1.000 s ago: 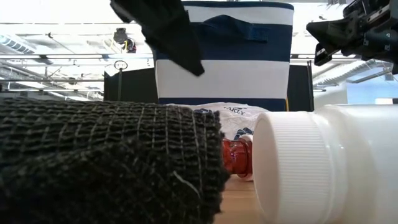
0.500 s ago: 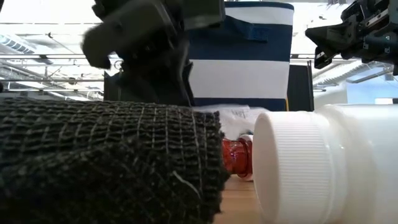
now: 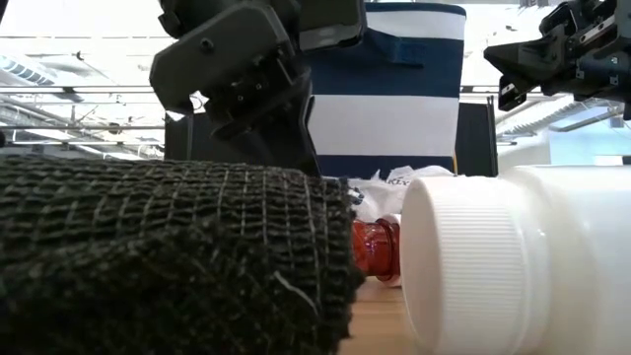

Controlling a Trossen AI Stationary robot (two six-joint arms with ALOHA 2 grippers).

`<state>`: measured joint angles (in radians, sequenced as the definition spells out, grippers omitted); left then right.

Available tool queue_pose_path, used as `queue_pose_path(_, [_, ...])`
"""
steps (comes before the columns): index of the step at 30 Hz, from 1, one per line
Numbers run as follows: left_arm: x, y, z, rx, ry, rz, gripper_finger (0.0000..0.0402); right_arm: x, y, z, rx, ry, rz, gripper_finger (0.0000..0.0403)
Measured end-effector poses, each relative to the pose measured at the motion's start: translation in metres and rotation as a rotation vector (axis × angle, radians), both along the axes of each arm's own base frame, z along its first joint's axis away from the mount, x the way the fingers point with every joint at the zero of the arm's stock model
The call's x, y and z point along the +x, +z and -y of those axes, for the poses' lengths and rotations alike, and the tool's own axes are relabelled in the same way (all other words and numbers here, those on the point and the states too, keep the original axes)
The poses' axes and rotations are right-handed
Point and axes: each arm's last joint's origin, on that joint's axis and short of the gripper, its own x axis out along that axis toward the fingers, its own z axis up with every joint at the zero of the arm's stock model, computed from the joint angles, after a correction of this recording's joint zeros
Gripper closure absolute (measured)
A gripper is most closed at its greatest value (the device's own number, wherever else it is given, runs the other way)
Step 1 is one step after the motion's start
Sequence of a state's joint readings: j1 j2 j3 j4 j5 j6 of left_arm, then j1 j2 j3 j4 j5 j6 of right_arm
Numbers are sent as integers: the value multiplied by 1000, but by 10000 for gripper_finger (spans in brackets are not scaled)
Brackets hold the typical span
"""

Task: Pick & place medical supplies in basket/bin
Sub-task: Put the white mailer bag into the blue bin

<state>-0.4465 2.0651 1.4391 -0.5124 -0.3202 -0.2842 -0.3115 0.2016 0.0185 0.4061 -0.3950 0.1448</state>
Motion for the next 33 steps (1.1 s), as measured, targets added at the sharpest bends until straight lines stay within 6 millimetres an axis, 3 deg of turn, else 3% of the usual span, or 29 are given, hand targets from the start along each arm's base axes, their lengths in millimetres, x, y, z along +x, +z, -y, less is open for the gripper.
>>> queue_pose_path(6, [-1, 3, 1, -44, -12, -7, 374, 0, 0, 0, 0, 0, 0, 403])
queue_pose_path(10, [-5, 17, 2, -56, -58, 8, 398, 0, 0, 0, 0, 0, 0, 403])
queue_pose_path(16, [-25, 83, 2, -30, -102, 174, 399, 0, 0, 0, 2, 1, -5, 403])
queue_pose_path(24, [-89, 176, -5, 76, -143, 385, 399, 1, -1, 0, 4, 2, -12, 403])
queue_pose_path(29, [-133, 213, -12, 143, -217, 481, 400, 1, -2, 0, 5, 3, -16, 403])
queue_pose_path(33, [-165, 225, -22, 164, -327, 582, 400, 1, -3, 0, 10, 3, -32, 403])
